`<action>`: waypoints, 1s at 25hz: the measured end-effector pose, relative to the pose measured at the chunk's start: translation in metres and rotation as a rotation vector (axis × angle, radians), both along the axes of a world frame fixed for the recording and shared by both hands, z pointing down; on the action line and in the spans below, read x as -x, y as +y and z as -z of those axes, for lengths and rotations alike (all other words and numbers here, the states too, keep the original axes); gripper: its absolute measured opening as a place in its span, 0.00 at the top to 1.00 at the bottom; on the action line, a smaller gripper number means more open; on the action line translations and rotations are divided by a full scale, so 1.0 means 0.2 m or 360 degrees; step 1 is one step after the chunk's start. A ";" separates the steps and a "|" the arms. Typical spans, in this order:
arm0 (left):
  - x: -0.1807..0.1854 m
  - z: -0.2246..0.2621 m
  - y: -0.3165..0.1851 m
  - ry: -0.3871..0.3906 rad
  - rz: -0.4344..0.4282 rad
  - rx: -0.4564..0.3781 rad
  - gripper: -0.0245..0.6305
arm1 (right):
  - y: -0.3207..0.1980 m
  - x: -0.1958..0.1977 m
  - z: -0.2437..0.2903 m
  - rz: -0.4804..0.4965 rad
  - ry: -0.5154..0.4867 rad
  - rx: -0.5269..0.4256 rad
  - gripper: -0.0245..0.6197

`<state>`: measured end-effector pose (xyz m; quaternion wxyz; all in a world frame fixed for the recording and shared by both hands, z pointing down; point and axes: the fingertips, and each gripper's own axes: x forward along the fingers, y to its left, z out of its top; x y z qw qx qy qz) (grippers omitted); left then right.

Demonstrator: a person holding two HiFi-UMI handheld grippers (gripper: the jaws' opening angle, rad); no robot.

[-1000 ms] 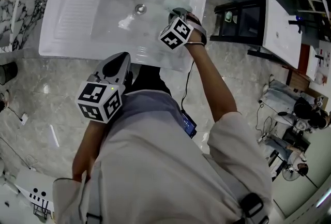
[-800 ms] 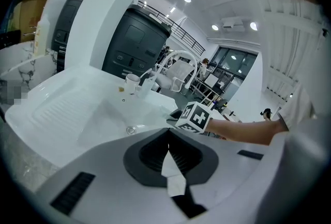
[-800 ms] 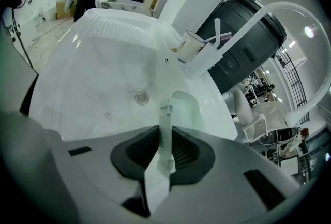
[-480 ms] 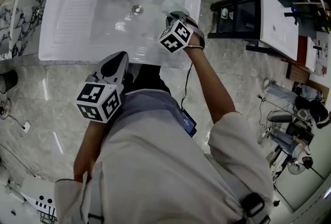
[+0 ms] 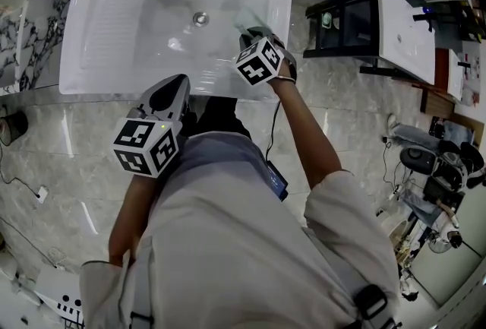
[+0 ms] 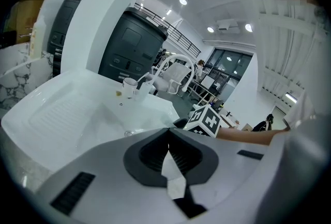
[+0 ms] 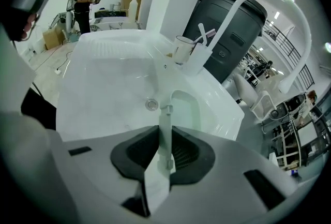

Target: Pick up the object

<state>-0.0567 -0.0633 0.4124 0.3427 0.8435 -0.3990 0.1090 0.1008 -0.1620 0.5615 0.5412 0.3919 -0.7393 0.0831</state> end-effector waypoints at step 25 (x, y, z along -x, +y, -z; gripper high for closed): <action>0.01 0.01 -0.03 0.0047 -0.0069 -0.0012 0.96 | 0.25 0.08 0.12 -0.0285 -0.0284 0.0014 0.85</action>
